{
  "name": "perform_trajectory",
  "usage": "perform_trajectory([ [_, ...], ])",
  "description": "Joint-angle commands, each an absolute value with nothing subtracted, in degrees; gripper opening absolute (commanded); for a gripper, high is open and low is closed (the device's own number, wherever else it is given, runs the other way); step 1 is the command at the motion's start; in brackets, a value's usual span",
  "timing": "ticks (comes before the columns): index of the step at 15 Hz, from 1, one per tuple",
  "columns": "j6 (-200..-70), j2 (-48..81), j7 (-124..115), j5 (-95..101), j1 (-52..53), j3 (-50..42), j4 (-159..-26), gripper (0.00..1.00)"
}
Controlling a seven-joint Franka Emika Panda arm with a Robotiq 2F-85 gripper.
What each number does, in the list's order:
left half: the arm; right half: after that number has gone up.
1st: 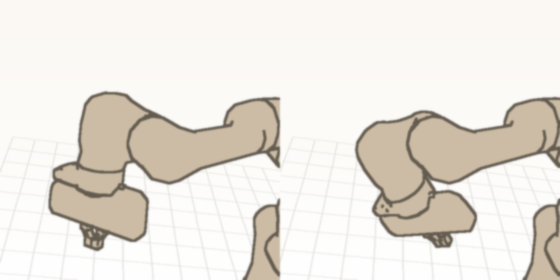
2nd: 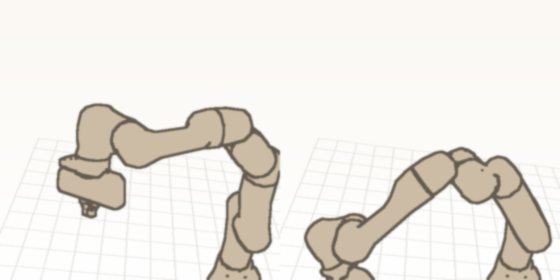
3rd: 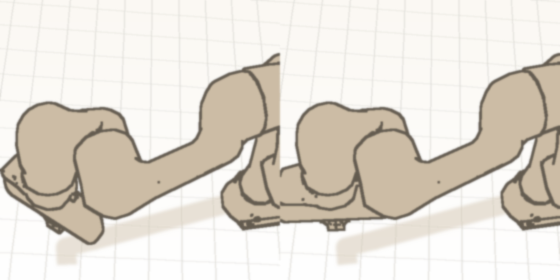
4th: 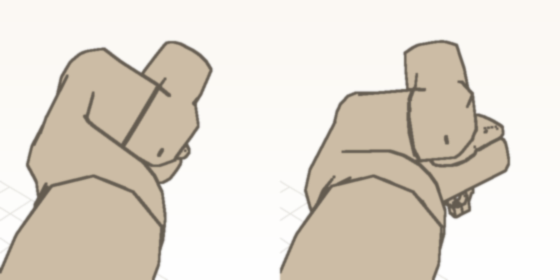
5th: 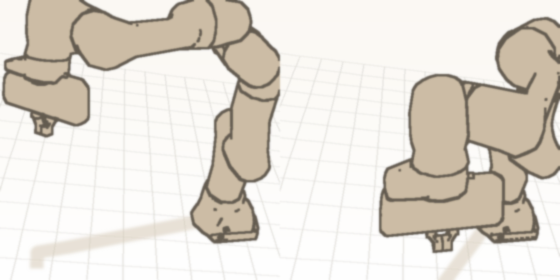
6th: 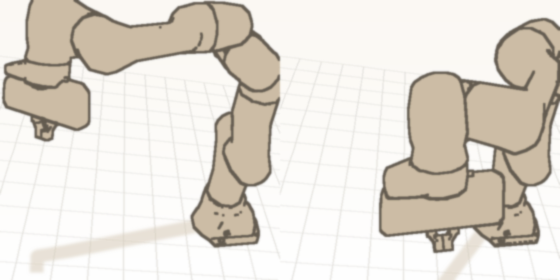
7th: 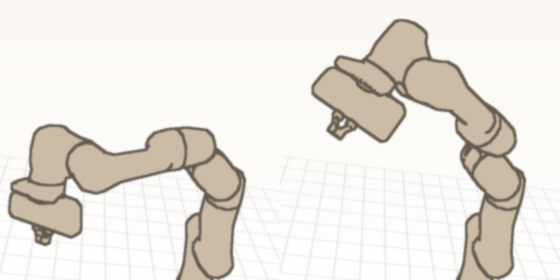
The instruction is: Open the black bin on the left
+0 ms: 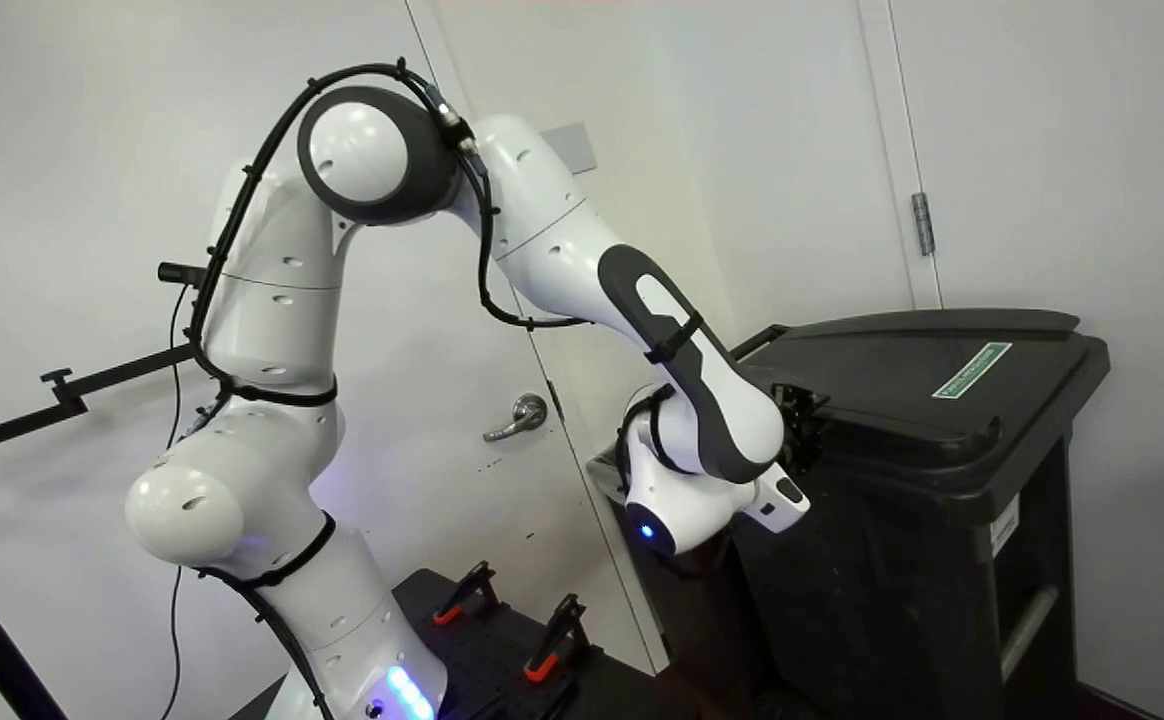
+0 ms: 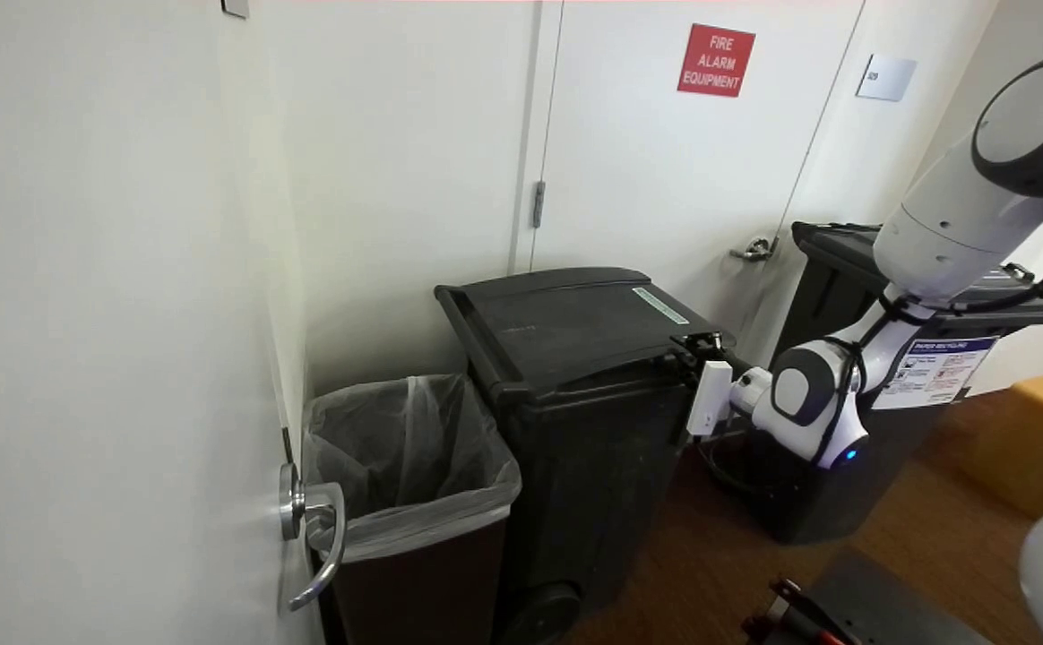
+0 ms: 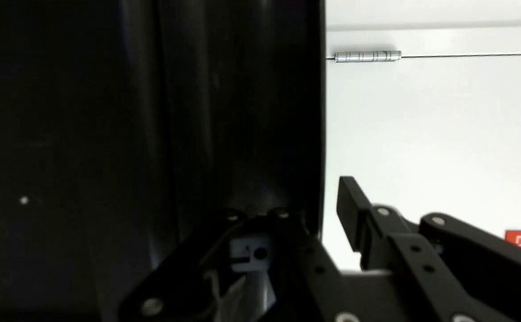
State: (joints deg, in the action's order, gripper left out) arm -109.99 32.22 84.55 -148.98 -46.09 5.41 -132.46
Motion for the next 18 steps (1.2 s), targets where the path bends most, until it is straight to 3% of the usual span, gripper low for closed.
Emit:
perform_trajectory([
  [1, -110.15, 32.5, 85.71, -147.8, -44.84, 6.01, -129.75, 0.0],
  [2, -110.05, 32.65, 86.05, -147.57, -44.93, 5.91, -129.57, 0.0],
  [3, -107.71, 31.94, 83.14, -148.91, -36.47, -2.14, -129.99, 0.03],
  [9, -102.85, 28.99, 82.08, -147.88, -25.19, -13.94, -133.67, 0.03],
  [18, -95.82, 23.38, 84.01, -145.53, -19.59, -20.38, -139.47, 0.03],
])
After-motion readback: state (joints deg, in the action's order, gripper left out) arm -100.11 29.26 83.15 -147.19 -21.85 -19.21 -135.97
